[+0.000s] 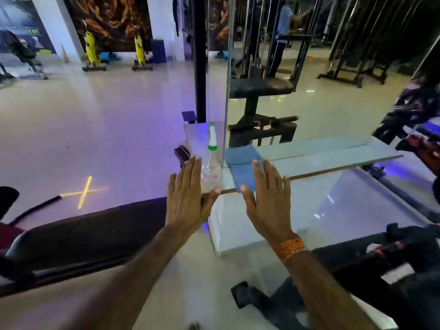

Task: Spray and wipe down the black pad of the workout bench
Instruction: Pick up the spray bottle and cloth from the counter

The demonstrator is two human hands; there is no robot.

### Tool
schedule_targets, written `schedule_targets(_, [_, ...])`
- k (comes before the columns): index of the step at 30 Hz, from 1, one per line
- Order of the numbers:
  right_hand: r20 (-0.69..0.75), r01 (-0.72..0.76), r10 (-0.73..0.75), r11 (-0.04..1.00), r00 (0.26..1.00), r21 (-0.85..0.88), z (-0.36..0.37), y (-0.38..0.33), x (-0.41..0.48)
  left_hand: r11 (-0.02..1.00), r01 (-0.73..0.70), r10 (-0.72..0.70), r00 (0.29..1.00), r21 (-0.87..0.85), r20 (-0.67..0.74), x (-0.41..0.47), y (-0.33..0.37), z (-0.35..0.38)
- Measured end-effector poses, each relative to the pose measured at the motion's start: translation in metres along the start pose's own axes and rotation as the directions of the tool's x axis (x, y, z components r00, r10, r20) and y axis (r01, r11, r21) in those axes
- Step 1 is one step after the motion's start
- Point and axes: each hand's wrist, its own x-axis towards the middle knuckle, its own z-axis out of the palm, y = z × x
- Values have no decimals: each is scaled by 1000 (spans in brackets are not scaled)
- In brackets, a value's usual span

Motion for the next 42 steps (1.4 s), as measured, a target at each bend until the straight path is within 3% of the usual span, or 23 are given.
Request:
schedule_targets(6, [82, -152, 154, 988, 985, -24, 62, 31, 38, 984, 139, -122, 981, -114, 151, 57, -26, 72])
schedule_targets(11, [188, -252, 259, 966, 947, -60, 104, 57, 76, 923, 289, -252, 953, -254, 170, 95, -41, 113])
schedule_targets(16, [336, -358, 367, 929, 867, -90, 143, 96, 118, 823, 400, -356, 917, -403, 181, 140, -47, 137])
schedule_targets(22, [355, -481, 522, 853, 775, -202, 169, 134, 150, 714, 483, -458, 870, -508, 184, 174, -47, 148])
schedule_targets(24, [383, -533, 552, 830, 741, -167, 170, 141, 161, 699, 467, -455, 875, -541, 167, 178, -46, 151])
schedule_targets(28, [467, -735, 616, 668, 634, 117, 171, 155, 173, 665, 459, -473, 869, -590, 143, 180, -38, 151])
schedule_targets(33, [441, -620, 493, 757, 750, 207, 159, 140, 178, 605, 492, -544, 829, -626, 126, 170, -36, 140])
schedule_targets(37, [458, -392, 170, 804, 872, 447, 151, 95, 177, 477, 522, -630, 764, -707, 139, 153, -45, 119])
schedule_targets(39, [483, -350, 68, 777, 873, 524, 150, 66, 176, 407, 497, -638, 755, -767, 151, 145, -53, 104])
schedule_targets(42, [578, -384, -9, 738, 816, 554, 159, 11, 175, 309, 519, -697, 694, -797, 181, 124, -77, 75])
